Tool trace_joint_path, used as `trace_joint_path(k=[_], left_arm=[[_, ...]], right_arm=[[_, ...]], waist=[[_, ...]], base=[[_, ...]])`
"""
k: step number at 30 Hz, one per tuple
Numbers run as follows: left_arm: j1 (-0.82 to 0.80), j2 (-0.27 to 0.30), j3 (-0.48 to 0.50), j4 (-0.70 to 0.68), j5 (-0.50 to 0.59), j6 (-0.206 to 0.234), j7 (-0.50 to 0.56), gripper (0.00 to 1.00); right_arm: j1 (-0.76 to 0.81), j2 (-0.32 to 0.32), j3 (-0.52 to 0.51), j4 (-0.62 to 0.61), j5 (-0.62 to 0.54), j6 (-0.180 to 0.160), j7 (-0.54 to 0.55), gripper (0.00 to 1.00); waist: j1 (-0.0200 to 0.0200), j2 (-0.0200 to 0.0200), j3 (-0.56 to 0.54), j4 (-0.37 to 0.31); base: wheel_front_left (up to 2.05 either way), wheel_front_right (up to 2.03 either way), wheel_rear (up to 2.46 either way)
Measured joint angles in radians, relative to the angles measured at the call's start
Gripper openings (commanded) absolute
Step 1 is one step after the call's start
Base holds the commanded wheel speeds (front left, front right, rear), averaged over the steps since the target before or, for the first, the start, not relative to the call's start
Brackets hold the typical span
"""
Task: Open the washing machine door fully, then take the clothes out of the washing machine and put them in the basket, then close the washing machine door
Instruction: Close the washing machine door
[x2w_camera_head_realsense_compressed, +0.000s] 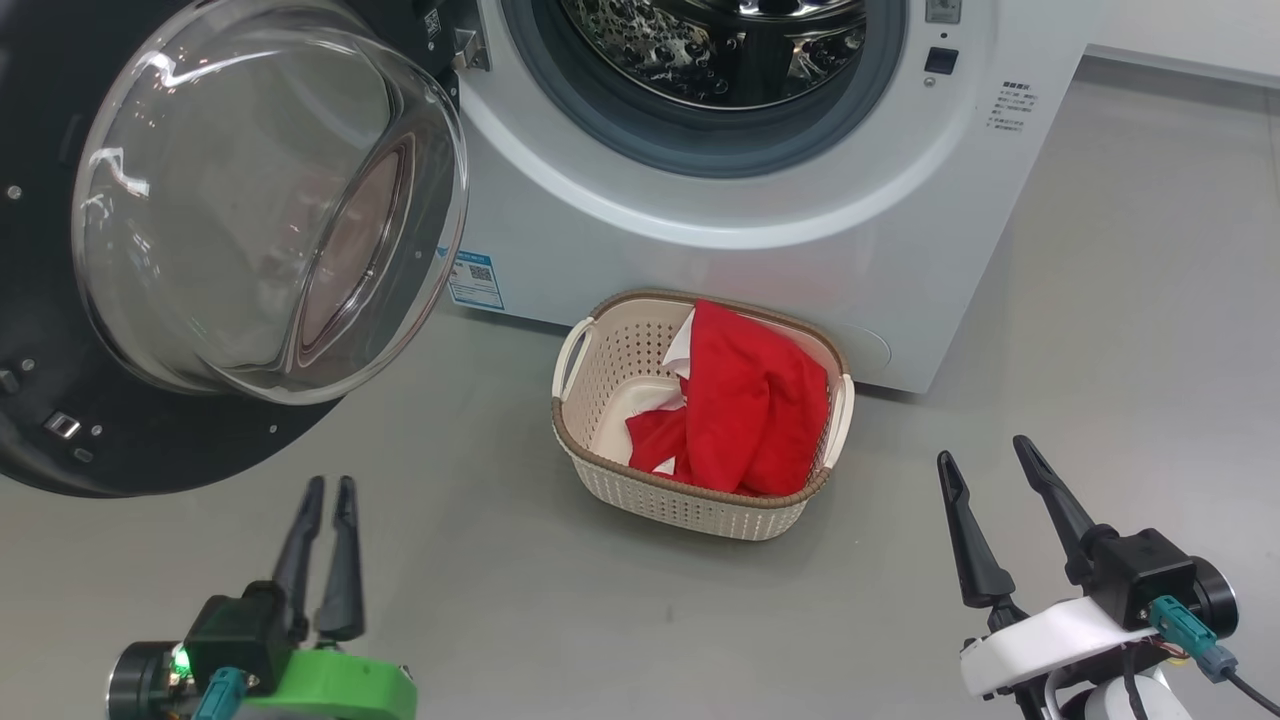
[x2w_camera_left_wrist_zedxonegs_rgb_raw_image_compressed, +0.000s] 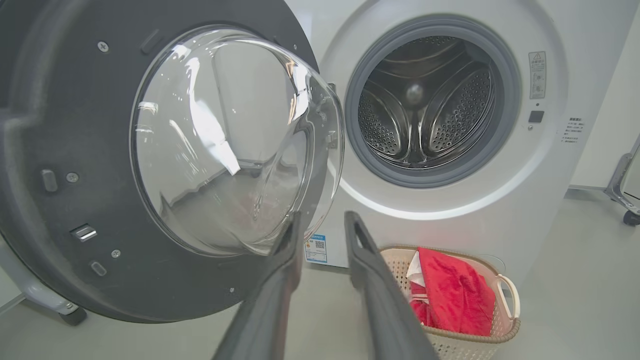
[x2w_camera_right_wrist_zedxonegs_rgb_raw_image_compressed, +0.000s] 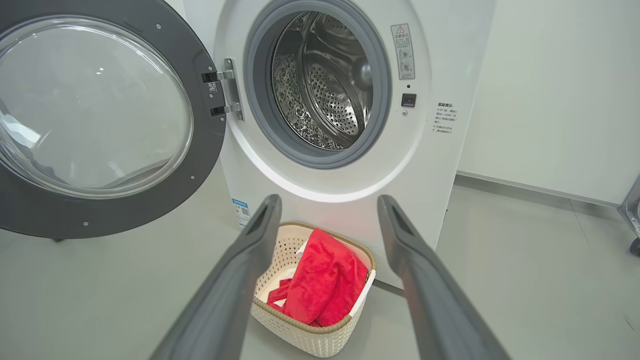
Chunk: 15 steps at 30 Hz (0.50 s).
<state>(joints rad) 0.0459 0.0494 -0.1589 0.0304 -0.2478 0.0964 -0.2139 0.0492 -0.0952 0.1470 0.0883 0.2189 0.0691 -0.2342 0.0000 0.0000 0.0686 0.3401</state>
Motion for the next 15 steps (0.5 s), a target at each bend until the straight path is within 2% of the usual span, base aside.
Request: trace_joint_path(k=[5,8,12,15], left_arm=[[0.000,0.000,-0.003,-0.001,-0.014,0.002,0.000,0.00],[0.000,-0.001,-0.009,-0.009,-0.048,-0.016,-0.007,0.00],[0.000,-0.002,-0.005,-0.028,-0.170,-0.059,-0.007,0.00],[0.000,-0.003,0.015,-0.058,-0.308,-0.099,-0.007,0.00]], right_arm=[[0.000,0.000,0.000,0.004,0.000,0.000,0.000,1.00],[0.000,0.000,-0.006,0.006,0.000,0.000,0.000,1.00],[0.000,0.000,-0.009,0.006,0.002,0.000,0.000,1.00],[0.001,-0.001,-0.010,0.005,0.002,-0.002,0.000,1.00]], waist=[[0.0000,0.0000,-0.003,-0.001],[0.0000,0.0000,-0.006,0.003],[0.0000,0.0000,-0.012,0.013],[0.0000,0.0000,-0.014,0.023]], base=[[0.00,0.00,0.00],[0.00,0.00,0.00],[0.00,0.00,0.00],[0.00,0.00,0.00]])
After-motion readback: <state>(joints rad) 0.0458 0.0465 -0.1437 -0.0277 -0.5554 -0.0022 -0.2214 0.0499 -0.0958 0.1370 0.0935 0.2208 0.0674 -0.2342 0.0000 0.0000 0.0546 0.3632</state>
